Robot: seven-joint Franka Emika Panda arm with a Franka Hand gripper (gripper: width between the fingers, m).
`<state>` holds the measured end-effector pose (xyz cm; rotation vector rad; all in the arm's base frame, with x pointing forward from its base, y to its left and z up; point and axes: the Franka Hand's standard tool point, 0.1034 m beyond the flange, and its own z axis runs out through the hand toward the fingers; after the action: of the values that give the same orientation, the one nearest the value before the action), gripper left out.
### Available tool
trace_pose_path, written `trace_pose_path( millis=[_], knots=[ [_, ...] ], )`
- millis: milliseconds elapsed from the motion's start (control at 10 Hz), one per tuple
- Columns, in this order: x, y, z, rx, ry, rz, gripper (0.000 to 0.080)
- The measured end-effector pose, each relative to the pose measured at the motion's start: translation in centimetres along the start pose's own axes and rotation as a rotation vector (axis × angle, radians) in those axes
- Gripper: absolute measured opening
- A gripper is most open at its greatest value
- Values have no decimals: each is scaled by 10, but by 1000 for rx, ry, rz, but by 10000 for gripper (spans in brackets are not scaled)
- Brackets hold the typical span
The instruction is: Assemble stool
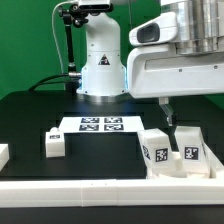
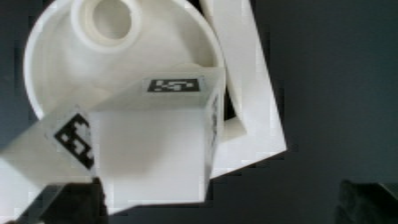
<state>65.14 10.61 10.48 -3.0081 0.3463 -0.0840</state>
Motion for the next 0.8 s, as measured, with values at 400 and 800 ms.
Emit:
trace_pose_path(
  millis=[400, 800],
  knots=[
    [-1, 3, 2, -32, -1, -355, 649],
    [2, 9, 5, -70, 17, -718, 649]
  ],
)
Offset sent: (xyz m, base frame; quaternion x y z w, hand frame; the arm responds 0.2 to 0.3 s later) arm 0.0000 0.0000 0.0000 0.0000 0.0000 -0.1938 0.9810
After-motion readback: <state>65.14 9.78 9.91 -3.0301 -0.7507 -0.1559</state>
